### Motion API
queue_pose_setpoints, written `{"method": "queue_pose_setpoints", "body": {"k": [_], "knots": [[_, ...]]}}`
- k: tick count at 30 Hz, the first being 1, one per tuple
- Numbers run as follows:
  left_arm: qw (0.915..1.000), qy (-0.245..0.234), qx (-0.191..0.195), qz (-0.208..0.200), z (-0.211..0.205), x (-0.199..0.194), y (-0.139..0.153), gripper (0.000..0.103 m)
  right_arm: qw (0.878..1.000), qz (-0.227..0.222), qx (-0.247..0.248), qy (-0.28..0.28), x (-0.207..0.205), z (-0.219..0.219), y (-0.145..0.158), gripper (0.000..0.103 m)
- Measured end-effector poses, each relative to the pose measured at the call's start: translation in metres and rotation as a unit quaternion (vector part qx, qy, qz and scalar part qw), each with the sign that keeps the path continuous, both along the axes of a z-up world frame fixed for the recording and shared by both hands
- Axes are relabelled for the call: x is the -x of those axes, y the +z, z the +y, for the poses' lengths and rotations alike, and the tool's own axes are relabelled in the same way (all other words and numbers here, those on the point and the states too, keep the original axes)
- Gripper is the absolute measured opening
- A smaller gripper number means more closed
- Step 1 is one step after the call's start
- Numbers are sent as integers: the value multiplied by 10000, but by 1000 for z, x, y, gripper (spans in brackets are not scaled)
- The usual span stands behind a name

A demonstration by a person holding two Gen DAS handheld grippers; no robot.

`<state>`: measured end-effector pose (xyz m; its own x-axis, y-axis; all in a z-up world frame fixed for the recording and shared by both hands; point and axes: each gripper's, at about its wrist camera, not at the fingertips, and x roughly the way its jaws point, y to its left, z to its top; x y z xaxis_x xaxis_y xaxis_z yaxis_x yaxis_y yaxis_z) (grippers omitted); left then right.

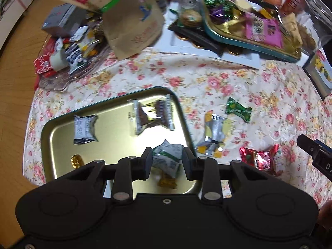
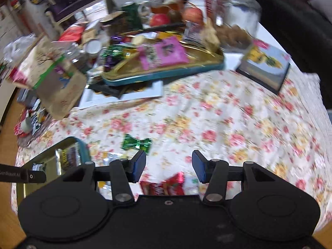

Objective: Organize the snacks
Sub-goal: 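Reach and grasp the white hawthorn strip packet with the right tool while the left tool reaches the silver candy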

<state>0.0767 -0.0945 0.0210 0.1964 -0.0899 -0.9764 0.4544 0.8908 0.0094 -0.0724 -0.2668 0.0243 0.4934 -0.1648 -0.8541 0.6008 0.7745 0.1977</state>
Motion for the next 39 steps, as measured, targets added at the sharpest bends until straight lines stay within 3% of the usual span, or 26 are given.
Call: {"method": "queue_pose_setpoints", "body": {"k": [7, 17, 26, 34, 39], "knots": [[9989, -241, 181, 363, -35, 16, -3, 42, 9997, 213, -97, -40, 20, -15, -16, 52], [9962, -555, 404, 539, -71, 33, 2, 42, 9969, 739, -241, 78, 32, -17, -53, 52], [9958, -492, 483, 607, -71, 30, 3, 42, 9933, 1006, -355, 439, 22, 1, -77, 51], [9959, -382, 568, 597, -65, 26, 6, 42, 9948, 931, -260, 335, 12, 1, -83, 51], [9961, -364, 556, 575, -65, 25, 6, 42, 9937, 1023, -264, 362, 7, -1, -91, 39]]}}
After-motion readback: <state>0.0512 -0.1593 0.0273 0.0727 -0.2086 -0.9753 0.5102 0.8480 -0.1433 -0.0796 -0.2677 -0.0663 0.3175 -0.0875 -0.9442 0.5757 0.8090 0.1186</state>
